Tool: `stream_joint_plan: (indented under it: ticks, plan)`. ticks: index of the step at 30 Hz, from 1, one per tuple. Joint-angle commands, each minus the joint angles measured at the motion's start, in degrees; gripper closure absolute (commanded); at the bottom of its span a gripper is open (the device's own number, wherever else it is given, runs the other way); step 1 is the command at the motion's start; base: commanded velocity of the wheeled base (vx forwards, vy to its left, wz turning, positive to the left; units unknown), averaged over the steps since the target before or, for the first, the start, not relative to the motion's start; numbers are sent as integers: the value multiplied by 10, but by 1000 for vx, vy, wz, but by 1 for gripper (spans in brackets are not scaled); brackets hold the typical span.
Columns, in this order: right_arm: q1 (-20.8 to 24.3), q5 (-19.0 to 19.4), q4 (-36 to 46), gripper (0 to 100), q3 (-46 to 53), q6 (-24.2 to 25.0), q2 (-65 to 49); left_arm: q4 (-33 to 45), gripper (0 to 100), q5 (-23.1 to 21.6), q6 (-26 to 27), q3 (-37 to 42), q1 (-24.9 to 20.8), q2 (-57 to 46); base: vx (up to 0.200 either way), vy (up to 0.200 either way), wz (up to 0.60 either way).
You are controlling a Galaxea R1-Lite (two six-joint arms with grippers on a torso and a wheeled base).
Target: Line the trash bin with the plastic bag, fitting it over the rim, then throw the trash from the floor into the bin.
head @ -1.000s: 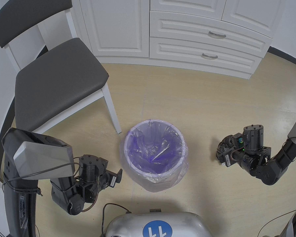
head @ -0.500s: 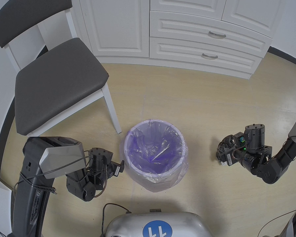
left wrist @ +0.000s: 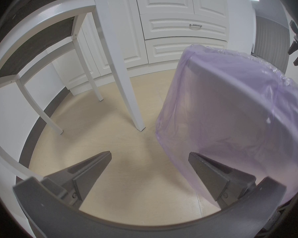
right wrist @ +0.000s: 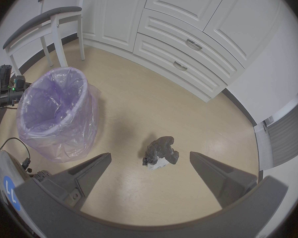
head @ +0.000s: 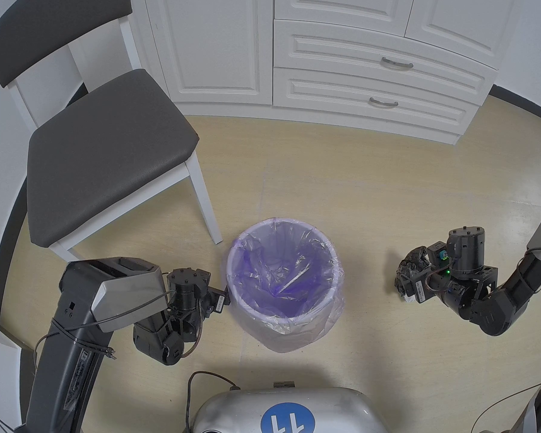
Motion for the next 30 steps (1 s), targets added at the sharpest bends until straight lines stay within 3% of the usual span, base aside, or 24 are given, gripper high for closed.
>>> stream_joint_plan:
  ticks: [1,10,11,15,18,21,25,30]
  plan:
    - [0,-1,0,0,1,0,-2,-1,0,0,2,15,3,3,0,0,0]
    - [-5,21,-34,0,15,-2,-7,-56,0,-1,1,109,31,-51,0,0,0]
    - [-7,30,-59,0,26,-9,-11,-97,0,-1,-1,166,31,-69,0,0,0]
    - [-9,33,-86,0,43,-31,-27,-99,0,-5,-8,259,27,-122,0,0,0]
    - [4,27,-90,0,70,-36,-88,-99,0,-4,-56,356,-11,-216,0,0,0]
    - [12,25,-85,0,84,-36,-124,-98,0,-5,-67,383,-24,-259,0,0,0]
    - [13,-9,-69,0,124,-61,-211,-97,0,-6,-79,441,-60,-360,0,0,0]
    - [0,-16,77,0,95,-56,-320,-97,0,-5,-93,510,-111,-468,0,0,0]
